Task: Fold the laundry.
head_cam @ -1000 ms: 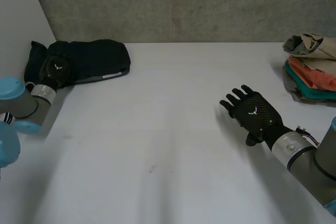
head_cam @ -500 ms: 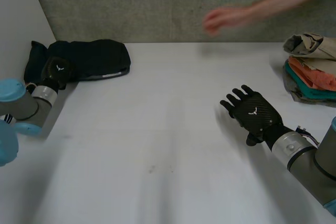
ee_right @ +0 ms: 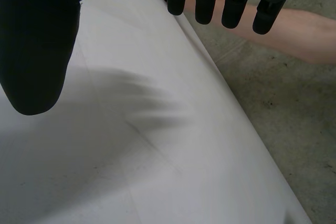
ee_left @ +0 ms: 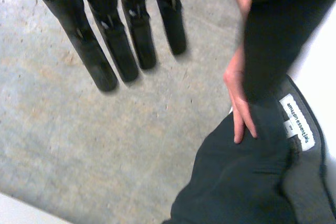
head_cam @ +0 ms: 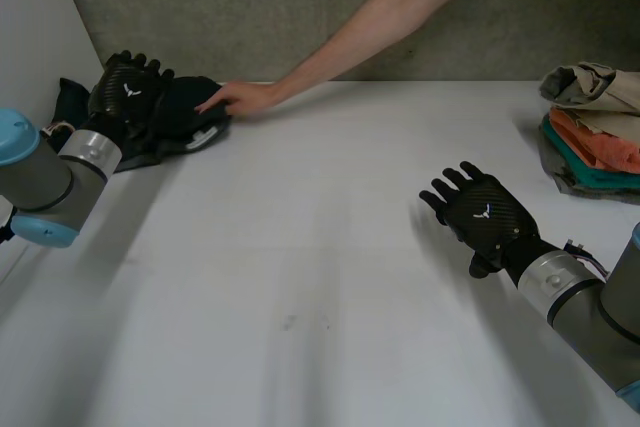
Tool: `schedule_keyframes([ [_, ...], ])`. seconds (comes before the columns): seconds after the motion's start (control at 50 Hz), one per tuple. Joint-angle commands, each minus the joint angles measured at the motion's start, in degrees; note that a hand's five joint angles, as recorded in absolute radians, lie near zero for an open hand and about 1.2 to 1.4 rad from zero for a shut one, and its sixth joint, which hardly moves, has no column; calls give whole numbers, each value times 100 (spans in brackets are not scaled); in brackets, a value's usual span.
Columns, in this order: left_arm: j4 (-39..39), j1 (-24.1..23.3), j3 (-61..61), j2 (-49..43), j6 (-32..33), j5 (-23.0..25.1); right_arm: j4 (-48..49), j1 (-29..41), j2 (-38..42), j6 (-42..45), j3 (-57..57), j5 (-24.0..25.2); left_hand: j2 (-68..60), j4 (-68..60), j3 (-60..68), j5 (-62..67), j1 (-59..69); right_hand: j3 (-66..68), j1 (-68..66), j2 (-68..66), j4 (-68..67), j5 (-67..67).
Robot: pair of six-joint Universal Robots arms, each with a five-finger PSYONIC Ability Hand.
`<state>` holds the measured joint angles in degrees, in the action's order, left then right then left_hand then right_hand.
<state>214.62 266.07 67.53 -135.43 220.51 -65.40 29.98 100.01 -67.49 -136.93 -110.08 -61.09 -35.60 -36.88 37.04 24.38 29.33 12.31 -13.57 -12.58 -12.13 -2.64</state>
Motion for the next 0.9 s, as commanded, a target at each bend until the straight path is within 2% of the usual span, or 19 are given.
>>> schedule_keyframes([
  [0.02, -130, 296, -82, -247, -79, -377, -10, 1, -1, 0, -4, 0, 2068, 2196, -2212, -1946, -1441, -231, 357, 258, 213, 264],
  [0.2, -385, 313, -82, -220, -597, -448, -1, 10, -1, 0, -4, 0, 1899, 2028, -2044, -1777, -1272, -231, 357, 258, 213, 264],
  [0.34, -1166, 305, -100, -185, -1133, -412, -1, 1, -1, 9, 4, 9, 1816, 1944, -1960, -1694, -1189, -231, 357, 258, 213, 264],
  [0.54, -2222, 191, -56, -203, -1160, -333, -1, 1, -1, 9, 4, 9, 1614, 1742, -1758, -1492, -986, -231, 357, 258, 213, 264],
  [0.74, -2284, 173, -196, -272, -1142, -254, -1, 1, -1, 0, -4, 9, 959, 1087, -1103, -837, -332, -231, 357, 258, 213, 264],
  [0.78, -2275, 164, -266, -352, -1134, -245, -9, 1, -1, 0, -4, 9, 406, 534, -550, -284, 221, -231, 357, 258, 213, 264],
  [0.86, -2258, 85, -565, -747, -1098, -201, -1, -7, -1, 9, 4, 9, -4429, -4300, 4284, 4551, 5056, -231, 357, 258, 213, 264],
  [0.9, -2170, -55, -811, -774, -1125, -280, 8, -7, -1, 0, 4, -9, -4440, -4312, 4296, 4562, 5067, -231, 357, 258, 213, 264],
])
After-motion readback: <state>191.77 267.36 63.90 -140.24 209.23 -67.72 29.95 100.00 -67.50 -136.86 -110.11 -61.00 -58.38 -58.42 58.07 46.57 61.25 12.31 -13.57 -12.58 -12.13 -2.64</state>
